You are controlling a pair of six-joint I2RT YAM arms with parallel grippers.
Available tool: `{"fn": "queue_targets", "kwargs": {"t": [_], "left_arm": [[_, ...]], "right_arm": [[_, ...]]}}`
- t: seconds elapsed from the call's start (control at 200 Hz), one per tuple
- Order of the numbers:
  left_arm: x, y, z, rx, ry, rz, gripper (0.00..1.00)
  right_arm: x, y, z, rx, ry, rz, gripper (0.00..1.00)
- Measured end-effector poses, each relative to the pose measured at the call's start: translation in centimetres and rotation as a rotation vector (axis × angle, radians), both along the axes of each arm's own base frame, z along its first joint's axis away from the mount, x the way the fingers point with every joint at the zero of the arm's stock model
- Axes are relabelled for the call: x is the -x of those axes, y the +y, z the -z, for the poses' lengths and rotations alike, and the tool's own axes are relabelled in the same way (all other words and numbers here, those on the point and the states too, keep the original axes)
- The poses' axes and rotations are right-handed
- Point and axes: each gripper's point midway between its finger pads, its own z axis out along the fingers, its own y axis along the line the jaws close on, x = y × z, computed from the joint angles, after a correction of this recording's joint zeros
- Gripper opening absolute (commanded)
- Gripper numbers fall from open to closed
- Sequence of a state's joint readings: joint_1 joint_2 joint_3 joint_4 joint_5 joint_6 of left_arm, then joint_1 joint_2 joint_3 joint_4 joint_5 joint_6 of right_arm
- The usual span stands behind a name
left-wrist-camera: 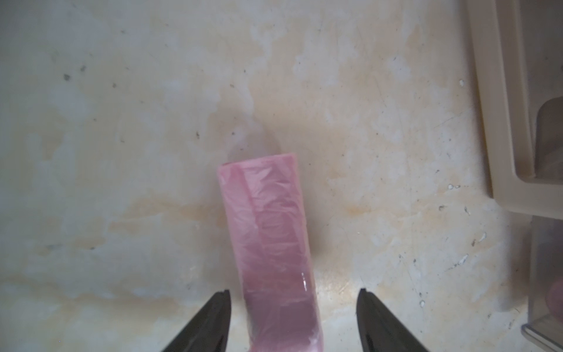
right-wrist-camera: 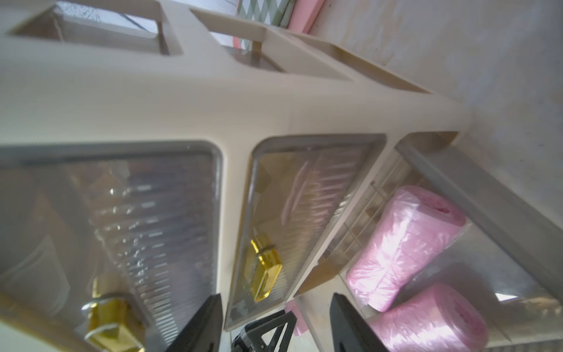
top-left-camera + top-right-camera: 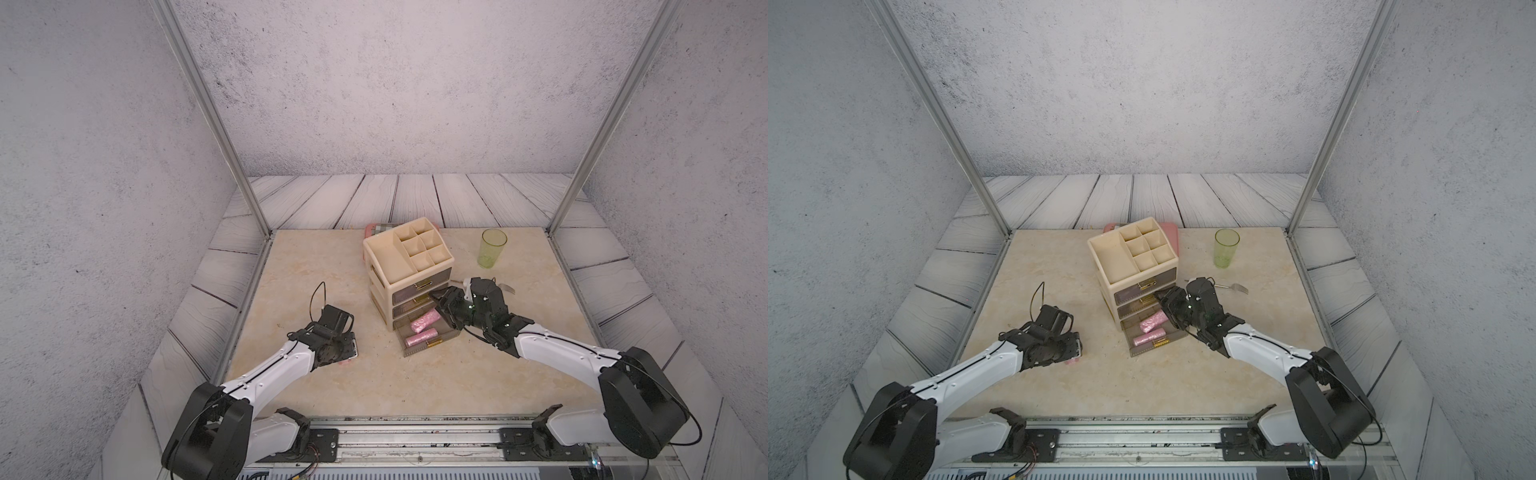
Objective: Sort the rolls of trash bags by color and place them into the drawer
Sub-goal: Pick up the roll of trash bags from the center of the board.
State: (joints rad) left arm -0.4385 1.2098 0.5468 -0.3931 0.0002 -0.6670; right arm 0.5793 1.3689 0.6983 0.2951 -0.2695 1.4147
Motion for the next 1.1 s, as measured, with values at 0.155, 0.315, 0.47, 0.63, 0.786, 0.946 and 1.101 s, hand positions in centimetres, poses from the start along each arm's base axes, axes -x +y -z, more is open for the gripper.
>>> {"fn": "queue_targets", "kwargs": {"t": [0.155,0.315,0.47,0.63,0.786,0.946,1.101], "left_arm": [[-0.2,-0.2,1.3,0.004,0.022,-0.01,0.53],[-0.9,-0.6,1.7,0.023,0.004,-0.015,0.33],[-1.4,-1.5,1.3,0.079,-0.029,-0.005,0.24],[0.4,-2.2,-0.5,0.178,-0.075,0.038,0.27],[0.7,-4.4,-7.1,0.364,-0.264,0.139,0.32],[2.1,-6.7,-11.7,0.529,-0.344,0.265,0.29],[3.3,-8.7,-12.9,0.653,-0.303,0.357,0.29]], "right_arm": [[0.4,1.1,-1.4,-0.053,-0.036,-0.067,0.59],[0.9,1.9,-2.1,-0.079,-0.06,-0.125,0.6],[1.2,2.3,-2.3,-0.085,-0.078,-0.161,0.63],[2.0,3.0,-2.4,-0.066,-0.096,-0.21,0.72],[3.4,5.1,-3.9,-0.038,-0.144,-0.294,0.75],[5.0,7.6,-6.1,-0.041,-0.204,-0.376,0.75],[6.3,9.9,-7.7,-0.053,-0.243,-0.444,0.76]]}}
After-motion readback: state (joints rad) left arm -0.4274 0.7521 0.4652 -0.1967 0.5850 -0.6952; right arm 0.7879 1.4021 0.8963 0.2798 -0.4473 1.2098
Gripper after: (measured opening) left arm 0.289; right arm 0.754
